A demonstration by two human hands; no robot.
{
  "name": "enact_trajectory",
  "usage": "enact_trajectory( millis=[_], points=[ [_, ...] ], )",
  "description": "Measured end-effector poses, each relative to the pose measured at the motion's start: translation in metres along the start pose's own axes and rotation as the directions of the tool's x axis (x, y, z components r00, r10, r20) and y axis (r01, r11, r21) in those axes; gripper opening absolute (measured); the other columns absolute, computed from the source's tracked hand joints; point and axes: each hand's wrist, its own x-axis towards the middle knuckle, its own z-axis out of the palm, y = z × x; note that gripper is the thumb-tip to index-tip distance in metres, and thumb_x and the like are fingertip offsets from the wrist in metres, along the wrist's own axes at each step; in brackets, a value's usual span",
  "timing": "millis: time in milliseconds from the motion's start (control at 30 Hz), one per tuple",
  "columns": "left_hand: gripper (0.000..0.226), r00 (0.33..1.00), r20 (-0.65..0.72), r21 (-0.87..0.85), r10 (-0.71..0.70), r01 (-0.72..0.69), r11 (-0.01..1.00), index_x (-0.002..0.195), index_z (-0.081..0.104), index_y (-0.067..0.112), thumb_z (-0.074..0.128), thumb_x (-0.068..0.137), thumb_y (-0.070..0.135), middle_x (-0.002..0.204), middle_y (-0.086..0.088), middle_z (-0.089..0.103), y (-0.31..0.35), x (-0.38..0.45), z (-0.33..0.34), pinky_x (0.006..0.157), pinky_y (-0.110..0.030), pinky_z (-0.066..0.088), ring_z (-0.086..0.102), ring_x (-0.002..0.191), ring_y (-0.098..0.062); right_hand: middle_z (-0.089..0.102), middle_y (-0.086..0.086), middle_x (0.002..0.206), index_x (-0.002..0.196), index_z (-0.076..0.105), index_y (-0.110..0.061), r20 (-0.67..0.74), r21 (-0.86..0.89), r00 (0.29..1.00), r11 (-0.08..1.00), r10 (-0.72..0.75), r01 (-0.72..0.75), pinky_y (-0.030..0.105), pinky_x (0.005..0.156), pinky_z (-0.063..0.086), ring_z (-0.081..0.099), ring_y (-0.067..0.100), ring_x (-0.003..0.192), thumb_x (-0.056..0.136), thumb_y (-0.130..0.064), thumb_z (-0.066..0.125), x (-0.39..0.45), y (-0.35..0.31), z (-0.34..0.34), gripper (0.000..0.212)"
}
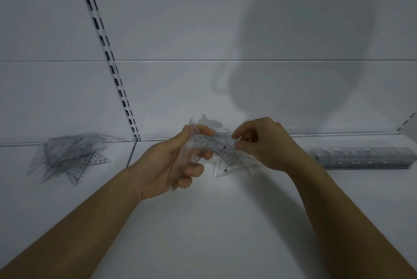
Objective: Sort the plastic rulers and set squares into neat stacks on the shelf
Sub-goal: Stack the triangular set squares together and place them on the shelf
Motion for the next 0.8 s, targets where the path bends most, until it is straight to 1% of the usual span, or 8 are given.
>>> enact_trajectory(
  millis=[100, 200, 267, 367, 500, 600, 667, 800],
  points=[
    [0.04, 0.999, 0.038, -0.028, 0.024, -0.023, 0.999, 0.125, 0.056, 0.03, 0.032, 0.102, 0.052, 0.101, -0.009, 0.052, -0.001, 0.001, 0.0, 0.054, -0.028, 0.049, 0.047, 0.064, -0.017, 0.072, -0.007, 0.076, 0.093, 0.077, -0.019, -0.041, 0.318, 0.999, 0.947, -0.029, 0.04, 0.028, 0.061, 0.053, 0.063, 0.007, 0.063, 0.093, -0.009, 0.067, -0.002, -0.007, -0.007, 0.014],
    [0.041, 0.999, 0.05, -0.068, 0.008, -0.005, 0.998, 0.124, 0.057, 0.028, 0.032, 0.102, 0.051, 0.102, -0.011, 0.055, -0.002, 0.001, 0.0, 0.061, -0.036, 0.053, 0.052, 0.068, -0.021, 0.066, 0.003, 0.077, 0.103, 0.071, -0.011, -0.041, 0.654, 0.998, 0.754, -0.051, 0.066, 0.03, 0.064, 0.053, 0.063, 0.02, 0.069, 0.098, -0.002, 0.059, -0.006, -0.014, -0.013, 0.016],
    [0.042, 0.998, 0.056, -0.084, 0.007, -0.002, 0.996, 0.125, 0.058, 0.027, 0.035, 0.101, 0.052, 0.102, -0.011, 0.058, -0.003, 0.002, 0.0, 0.065, -0.039, 0.055, 0.056, 0.071, -0.023, 0.062, 0.007, 0.078, 0.115, 0.066, -0.011, -0.046, 0.775, 0.997, 0.628, -0.056, 0.071, 0.031, 0.065, 0.052, 0.063, 0.024, 0.07, 0.098, 0.003, 0.056, -0.007, -0.016, -0.014, 0.024],
    [0.046, 0.998, 0.059, -0.119, 0.022, -0.015, 0.993, 0.13, 0.058, 0.023, 0.043, 0.096, 0.051, 0.112, -0.016, 0.062, -0.004, 0.004, -0.001, 0.076, -0.045, 0.057, 0.066, 0.087, -0.031, 0.058, 0.009, 0.081, 0.123, 0.063, -0.01, -0.129, 0.804, 0.99, 0.578, -0.057, 0.139, 0.034, 0.068, 0.055, 0.064, 0.026, 0.071, 0.098, 0.004, 0.055, -0.008, -0.019, -0.012, 0.03],
    [0.05, 0.994, 0.028, -0.112, 0.105, -0.101, 0.989, 0.143, 0.048, 0.02, 0.039, 0.1, 0.046, 0.133, -0.025, 0.051, -0.007, 0.01, -0.003, 0.093, -0.051, 0.053, 0.059, 0.118, -0.044, 0.061, 0.013, 0.089, 0.103, 0.06, -0.005, -0.322, 0.764, 0.943, 0.564, -0.088, 0.313, 0.04, 0.073, 0.059, 0.072, 0.034, 0.08, 0.096, 0.005, 0.059, -0.012, -0.029, -0.006, 0.012],
    [0.046, 0.982, -0.043, -0.123, 0.183, -0.187, 0.975, 0.146, 0.044, 0.025, 0.039, 0.103, 0.041, 0.139, -0.025, 0.048, -0.007, 0.014, -0.005, 0.101, -0.056, 0.048, 0.053, 0.126, -0.048, 0.065, 0.027, 0.091, 0.093, 0.057, -0.001, -0.367, 0.728, 0.927, 0.595, -0.08, 0.34, 0.037, 0.073, 0.06, 0.073, 0.035, 0.081, 0.091, 0.01, 0.063, -0.015, -0.039, 0.005, 0.013],
    [0.046, 0.963, -0.079, -0.14, 0.259, -0.267, 0.953, 0.147, 0.041, 0.024, 0.039, 0.103, 0.037, 0.144, -0.025, 0.047, -0.006, 0.014, -0.005, 0.106, -0.058, 0.043, 0.052, 0.128, -0.047, 0.064, 0.028, 0.089, 0.09, 0.055, -0.002, -0.368, 0.755, 0.93, 0.578, -0.019, 0.311, 0.036, 0.07, 0.06, 0.073, 0.036, 0.079, 0.088, 0.011, 0.064, -0.016, -0.043, 0.013, 0.016],
    [0.037, 0.901, -0.15, -0.191, 0.408, -0.431, 0.882, 0.138, 0.048, 0.028, 0.035, 0.104, 0.035, 0.131, -0.02, 0.057, 0.0, 0.012, -0.002, 0.107, -0.057, 0.041, 0.058, 0.124, -0.039, 0.063, 0.019, 0.082, 0.1, 0.051, -0.01, -0.245, 0.92, 0.958, 0.347, 0.147, 0.182, 0.039, 0.076, 0.06, 0.072, 0.039, 0.079, 0.088, 0.011, 0.066, -0.016, -0.046, 0.026, 0.028]
  ],
)
